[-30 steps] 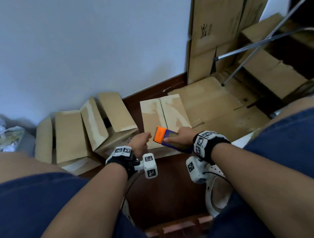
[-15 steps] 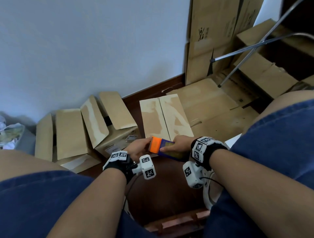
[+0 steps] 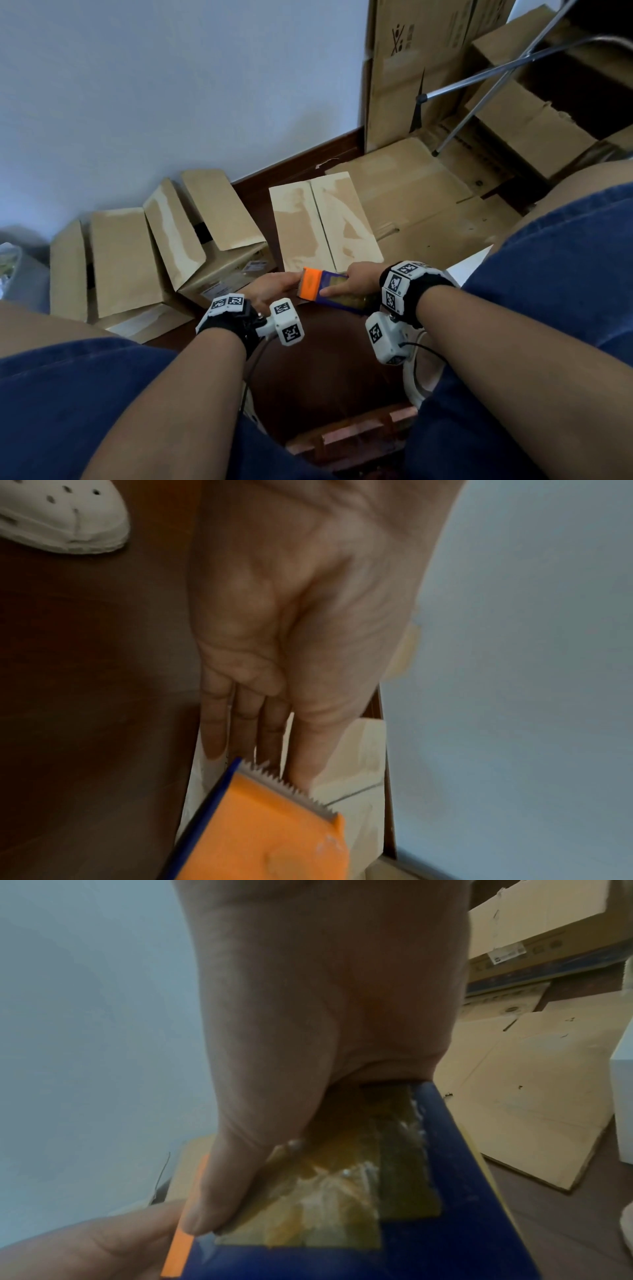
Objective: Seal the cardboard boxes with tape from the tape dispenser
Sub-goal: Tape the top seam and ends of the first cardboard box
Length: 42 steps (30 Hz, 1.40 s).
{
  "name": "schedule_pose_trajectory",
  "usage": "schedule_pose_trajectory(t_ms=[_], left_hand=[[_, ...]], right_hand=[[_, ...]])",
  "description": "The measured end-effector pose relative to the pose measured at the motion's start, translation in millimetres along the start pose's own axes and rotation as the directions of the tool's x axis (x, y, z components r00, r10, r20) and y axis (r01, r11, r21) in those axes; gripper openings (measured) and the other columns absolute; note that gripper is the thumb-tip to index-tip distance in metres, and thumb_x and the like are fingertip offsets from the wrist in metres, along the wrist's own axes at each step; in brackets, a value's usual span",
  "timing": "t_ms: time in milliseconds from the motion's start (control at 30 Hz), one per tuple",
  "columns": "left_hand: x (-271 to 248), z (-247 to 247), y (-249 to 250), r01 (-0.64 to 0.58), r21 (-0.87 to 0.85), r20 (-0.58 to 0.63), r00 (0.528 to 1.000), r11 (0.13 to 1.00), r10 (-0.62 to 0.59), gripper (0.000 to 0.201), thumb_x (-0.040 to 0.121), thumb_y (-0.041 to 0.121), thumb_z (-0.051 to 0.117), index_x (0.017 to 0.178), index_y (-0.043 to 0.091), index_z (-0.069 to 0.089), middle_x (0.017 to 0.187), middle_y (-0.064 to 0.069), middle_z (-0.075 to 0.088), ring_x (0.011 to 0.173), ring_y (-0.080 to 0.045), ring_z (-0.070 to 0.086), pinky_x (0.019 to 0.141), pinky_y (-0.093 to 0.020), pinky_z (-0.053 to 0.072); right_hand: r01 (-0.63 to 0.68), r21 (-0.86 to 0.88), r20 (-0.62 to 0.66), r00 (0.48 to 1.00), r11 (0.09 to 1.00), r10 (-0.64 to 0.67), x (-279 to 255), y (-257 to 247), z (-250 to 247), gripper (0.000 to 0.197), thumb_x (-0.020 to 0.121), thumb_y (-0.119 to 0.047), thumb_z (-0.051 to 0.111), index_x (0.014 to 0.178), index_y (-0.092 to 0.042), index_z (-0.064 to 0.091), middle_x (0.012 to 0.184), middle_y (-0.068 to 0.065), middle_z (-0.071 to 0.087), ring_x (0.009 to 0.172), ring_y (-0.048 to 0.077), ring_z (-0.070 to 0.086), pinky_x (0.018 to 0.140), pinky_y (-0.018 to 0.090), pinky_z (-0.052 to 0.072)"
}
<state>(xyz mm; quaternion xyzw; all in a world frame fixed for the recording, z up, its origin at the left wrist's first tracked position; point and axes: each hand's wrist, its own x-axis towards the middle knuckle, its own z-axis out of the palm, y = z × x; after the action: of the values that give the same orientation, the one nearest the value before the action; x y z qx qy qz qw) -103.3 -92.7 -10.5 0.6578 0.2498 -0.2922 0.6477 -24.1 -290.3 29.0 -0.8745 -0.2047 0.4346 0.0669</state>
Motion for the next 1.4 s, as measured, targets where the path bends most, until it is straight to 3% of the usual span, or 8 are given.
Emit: schedule_pose_trajectory(t_ms=[167, 233, 300, 400, 533, 600, 733, 1400], left_hand=[[27, -20, -16, -0.045, 0.232, 0.068, 0.997, 0.972, 0.030, 0.073, 0.082, 0.016, 0.072, 0.146, 0.021, 0.038, 0.149, 0.003, 0.041, 0.136, -0.009, 0.038, 0.108, -0.010, 0.025], [15, -3, -5, -0.013, 0.006, 0.043, 0.999, 1.000, 0.012, 0.067, 0.083, 0.013, 0.071, 0.143, 0.018, 0.042, 0.145, 0.001, 0.046, 0.133, -0.014, 0.043, 0.099, -0.001, 0.029], [10, 5, 0, -0.142, -0.109, -0.061, 0.989, 0.984, 0.136, 0.046, 0.093, 0.008, 0.058, 0.138, 0.006, 0.048, 0.135, -0.008, 0.053, 0.123, -0.026, 0.054, 0.080, -0.011, 0.051], [14, 12, -1, -0.072, -0.242, -0.183, 0.983, 0.968, 0.027, 0.026, 0.096, 0.010, 0.053, 0.117, 0.000, 0.063, 0.113, -0.016, 0.067, 0.092, -0.025, 0.068, 0.063, -0.030, 0.057], [15, 10, 3, -0.119, -0.227, -0.282, 0.958, 0.967, 0.051, 0.020, 0.096, 0.014, 0.056, 0.108, 0.004, 0.068, 0.101, -0.015, 0.071, 0.087, -0.025, 0.068, 0.081, -0.041, 0.057], [16, 1, -1, -0.149, -0.250, -0.323, 0.944, 0.957, 0.062, 0.021, 0.095, 0.013, 0.057, 0.109, 0.001, 0.067, 0.093, -0.011, 0.072, 0.082, -0.021, 0.067, 0.082, -0.036, 0.056], [10, -21, -3, -0.193, -0.304, -0.423, 0.905, 0.933, 0.049, 0.015, 0.098, 0.010, 0.050, 0.102, 0.006, 0.064, 0.082, 0.000, 0.062, 0.068, -0.006, 0.055, 0.047, -0.011, 0.045], [18, -25, -12, -0.319, -0.273, -0.646, 0.760, 0.907, 0.073, 0.014, 0.097, 0.012, 0.052, 0.098, 0.008, 0.066, 0.073, 0.003, 0.058, 0.062, -0.007, 0.046, 0.056, -0.016, 0.037]], right_hand=[[0.019, 0.004, -0.010, 1.000, 1.000, -0.018, 3, -4, 2, 0.073, 0.075, -0.078, 0.052, 0.098, -0.009, 0.061, 0.087, 0.006, 0.061, 0.079, 0.022, 0.058, 0.067, 0.029, 0.041], [0.014, -0.008, -0.024, 1.000, 1.000, -0.015, 5, -5, 3, 0.072, 0.074, -0.079, 0.053, 0.094, -0.010, 0.061, 0.085, 0.006, 0.061, 0.076, 0.021, 0.058, 0.067, 0.030, 0.041], [0.008, -0.028, -0.046, 0.999, 1.000, -0.009, 6, -4, 2, 0.069, 0.074, -0.078, 0.053, 0.084, -0.011, 0.058, 0.080, 0.006, 0.060, 0.071, 0.020, 0.056, 0.066, 0.030, 0.041], [-0.011, -0.041, -0.086, 0.996, 0.999, 0.007, 6, -6, 0, 0.065, 0.075, -0.079, 0.052, 0.073, -0.014, 0.051, 0.072, 0.003, 0.056, 0.064, 0.017, 0.053, 0.062, 0.030, 0.040], [-0.007, -0.056, -0.116, 0.993, 0.998, 0.001, 8, -10, 1, 0.064, 0.076, -0.077, 0.053, 0.071, -0.014, 0.048, 0.069, 0.003, 0.053, 0.064, 0.019, 0.052, 0.059, 0.028, 0.039], [-0.006, -0.102, -0.102, 0.995, 0.995, -0.004, 7, -8, -1, 0.063, 0.078, -0.075, 0.053, 0.069, -0.013, 0.047, 0.069, 0.003, 0.051, 0.070, 0.022, 0.054, 0.060, 0.029, 0.038], [-0.040, -0.143, -0.038, 0.999, 0.989, 0.035, 7, 1, -4, 0.063, 0.078, -0.075, 0.053, 0.070, -0.013, 0.046, 0.068, 0.002, 0.050, 0.067, 0.021, 0.051, 0.061, 0.030, 0.038], [-0.060, -0.133, -0.150, 0.988, 0.989, 0.040, 3, -21, -13, 0.062, 0.078, -0.074, 0.054, 0.069, -0.013, 0.045, 0.066, 0.003, 0.048, 0.056, 0.015, 0.045, 0.051, 0.026, 0.033]])
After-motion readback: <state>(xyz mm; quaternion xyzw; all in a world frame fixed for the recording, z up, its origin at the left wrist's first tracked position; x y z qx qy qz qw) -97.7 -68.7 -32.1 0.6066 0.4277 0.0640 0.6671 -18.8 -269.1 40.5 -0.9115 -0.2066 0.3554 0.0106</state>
